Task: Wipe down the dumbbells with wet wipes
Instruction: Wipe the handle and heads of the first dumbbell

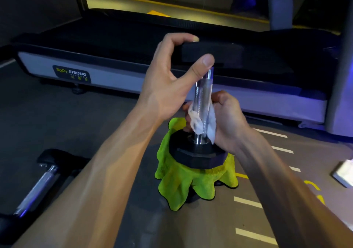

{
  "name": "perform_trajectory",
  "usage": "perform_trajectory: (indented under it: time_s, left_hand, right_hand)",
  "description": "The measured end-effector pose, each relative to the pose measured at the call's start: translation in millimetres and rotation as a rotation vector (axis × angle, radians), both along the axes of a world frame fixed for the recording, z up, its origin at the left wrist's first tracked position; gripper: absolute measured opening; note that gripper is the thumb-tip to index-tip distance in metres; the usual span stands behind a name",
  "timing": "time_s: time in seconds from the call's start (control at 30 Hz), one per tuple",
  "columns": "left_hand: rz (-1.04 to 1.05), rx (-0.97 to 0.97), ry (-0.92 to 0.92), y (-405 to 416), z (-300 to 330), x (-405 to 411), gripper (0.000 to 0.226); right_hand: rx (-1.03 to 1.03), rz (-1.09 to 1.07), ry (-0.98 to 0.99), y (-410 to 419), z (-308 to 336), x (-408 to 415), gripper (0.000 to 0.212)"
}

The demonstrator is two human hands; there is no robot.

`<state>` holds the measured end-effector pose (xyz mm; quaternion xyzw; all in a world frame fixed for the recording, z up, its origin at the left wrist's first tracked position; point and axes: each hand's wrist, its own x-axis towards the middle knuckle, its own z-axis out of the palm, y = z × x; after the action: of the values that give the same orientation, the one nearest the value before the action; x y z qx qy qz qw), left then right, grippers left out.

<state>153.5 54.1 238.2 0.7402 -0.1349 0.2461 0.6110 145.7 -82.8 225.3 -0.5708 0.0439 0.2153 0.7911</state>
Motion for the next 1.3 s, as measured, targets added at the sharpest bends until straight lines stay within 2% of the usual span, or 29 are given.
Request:
perform_trajectory:
  time_s: [0.07,0.13,0.2,0.23,0.3,0.37,0.47,0.57,0.63,0.7,0.77,0.8,0.83,0.87,0.93,0.97,1.1,1.23,1.3]
  left_hand:
    - [0.001,-0.003,-0.008,0,-1,1,0.038]
    - [0.007,-0.016,-0.02,-1,-2,2,0.038]
    - [-0.005,-0.01,-0.02,-2,-3,2,0.039]
    - [-0.015,-0.002,-0.022,-3,-2,1,0.041]
    - [-0.024,0.007,-0.031,-5,-2,-1,0.043]
    - [-0.024,0.012,-0.045,-7,0,0,0.044]
    - [-0.004,-0.005,-0.021,-6,-1,4,0.039]
    - [-0.001,-0.049,0.007,5,-5,6,0.037]
    - [-0.022,-0.061,0.013,13,-7,2,0.036]
    - [-0.03,-0.084,0.029,19,-10,-4,0.038]
    - [-0.007,-0.159,0.113,19,-23,-8,0.064]
    - [0.0,-0.223,0.201,16,-30,-12,0.081]
    - [-0.01,-0.271,0.295,13,-37,-18,0.087]
    - [-0.048,-0.282,0.372,9,-44,-23,0.075]
    - [-0.103,-0.233,0.437,1,-52,-31,0.028]
    - [-0.076,-0.217,0.437,-3,-52,-33,0.021]
    - [0.006,-0.149,0.414,-16,-44,-36,0.04]
    - [0.038,-0.133,0.481,-20,-41,-40,0.041]
    - [0.017,-0.192,0.481,-17,-40,-45,0.032]
  right_hand:
    - [-0.042,-0.092,0.021,5,-4,4,0.06]
    - [-0.193,-0.225,-0.07,14,-8,-3,0.062]
    - [-0.417,-0.364,-0.185,23,-6,-17,0.05]
    - [-0.448,-0.419,-0.243,28,-4,-22,0.041]
    - [-0.367,-0.515,-0.361,36,2,-25,0.024]
    - [-0.332,-0.581,-0.496,40,7,-22,0.017]
    - [-0.554,-0.379,-0.645,25,-3,-17,0.019]
    - [-0.962,0.054,-0.609,-11,-21,-19,0.024]
    - [-1.1,0.211,-0.624,-29,-34,-21,0.022]
    - [-1.075,0.212,-0.629,-31,-38,-25,0.029]
    - [-1.003,0.178,-0.644,-27,-39,-28,0.035]
    - [-0.963,0.164,-0.653,-26,-40,-28,0.031]
    - [-0.931,0.158,-0.659,-26,-39,-29,0.025]
    - [-0.909,0.156,-0.665,-26,-39,-29,0.023]
    - [-0.922,0.16,-0.692,-28,-38,-29,0.021]
    - [-0.94,0.155,-0.708,-27,-38,-30,0.02]
    - [-1.043,0.073,-0.77,-19,-37,-43,0.021]
    - [-1.07,0.029,-0.782,-12,-39,-47,0.012]
    - [-1.048,0.017,-0.79,-9,-38,-51,0.017]
